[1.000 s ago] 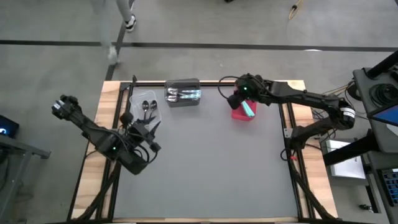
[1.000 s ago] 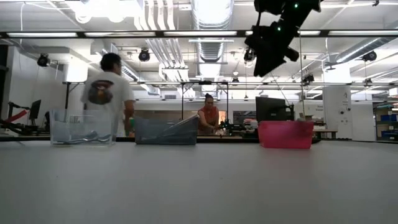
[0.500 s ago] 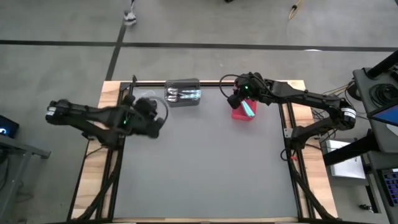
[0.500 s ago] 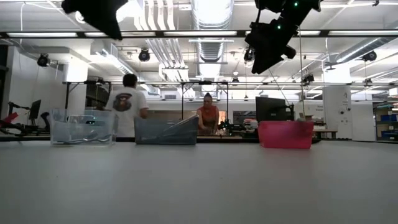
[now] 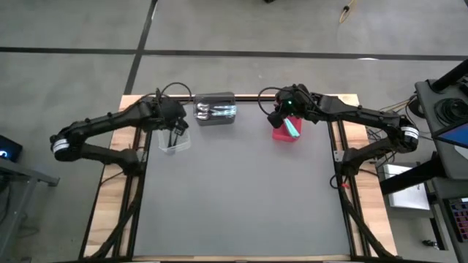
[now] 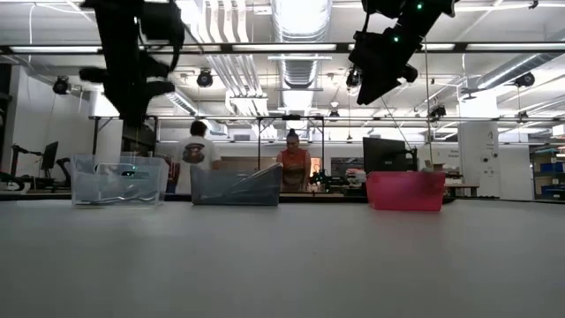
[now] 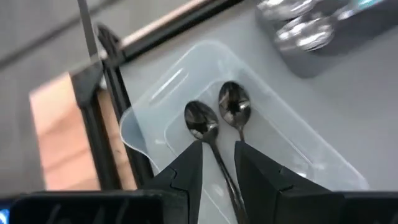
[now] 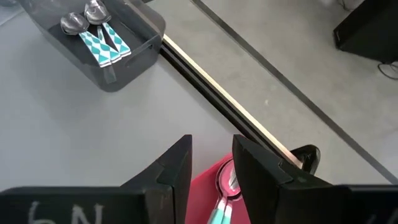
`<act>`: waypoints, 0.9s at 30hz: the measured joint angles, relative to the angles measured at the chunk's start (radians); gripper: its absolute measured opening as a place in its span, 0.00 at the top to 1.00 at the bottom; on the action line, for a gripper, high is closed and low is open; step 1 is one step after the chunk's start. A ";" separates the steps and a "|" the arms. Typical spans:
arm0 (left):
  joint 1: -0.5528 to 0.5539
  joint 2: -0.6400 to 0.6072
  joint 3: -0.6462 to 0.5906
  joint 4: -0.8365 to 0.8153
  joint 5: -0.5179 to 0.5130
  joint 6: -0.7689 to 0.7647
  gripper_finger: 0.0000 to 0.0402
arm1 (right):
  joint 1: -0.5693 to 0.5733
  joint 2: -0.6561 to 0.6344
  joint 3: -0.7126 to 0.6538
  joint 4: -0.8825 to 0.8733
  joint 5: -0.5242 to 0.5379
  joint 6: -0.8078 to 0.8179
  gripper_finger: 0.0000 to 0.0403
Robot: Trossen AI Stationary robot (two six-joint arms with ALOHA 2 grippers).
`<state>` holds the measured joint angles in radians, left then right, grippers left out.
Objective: Sort silverware by color (type)
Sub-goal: Return to Home Position
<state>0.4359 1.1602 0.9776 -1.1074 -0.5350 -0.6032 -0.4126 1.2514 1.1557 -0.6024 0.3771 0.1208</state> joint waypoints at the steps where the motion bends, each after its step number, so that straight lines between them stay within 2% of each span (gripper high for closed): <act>1: 0.032 0.004 -0.021 0.025 0.022 0.001 0.81 | 0.000 0.000 0.000 0.003 0.000 -0.004 0.74; 5: 0.115 0.025 -0.113 0.144 0.124 0.042 0.81 | 0.000 0.002 0.000 0.010 0.000 -0.027 0.74; 8: 0.142 0.035 -0.165 0.192 0.159 0.047 0.81 | 0.000 0.004 0.000 0.010 0.000 -0.039 0.74; 14: 0.143 0.043 -0.220 0.208 0.161 -0.008 0.81 | 0.000 0.006 0.000 0.009 0.000 -0.054 0.73; 20: 0.143 0.043 -0.223 0.223 0.133 0.013 0.81 | 0.000 0.006 0.000 0.016 -0.001 -0.058 0.75; 24: 0.070 0.012 -0.228 0.259 0.017 0.074 0.81 | 0.020 -0.007 -0.034 0.103 -0.081 -0.159 0.76; 27: -0.037 -0.055 -0.247 0.294 0.003 0.171 0.81 | 0.060 -0.061 -0.110 0.213 -0.173 -0.213 0.78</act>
<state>0.3987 1.1051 0.7304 -0.8131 -0.5323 -0.4320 -0.3529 1.1906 1.0454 -0.3894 0.2038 -0.0926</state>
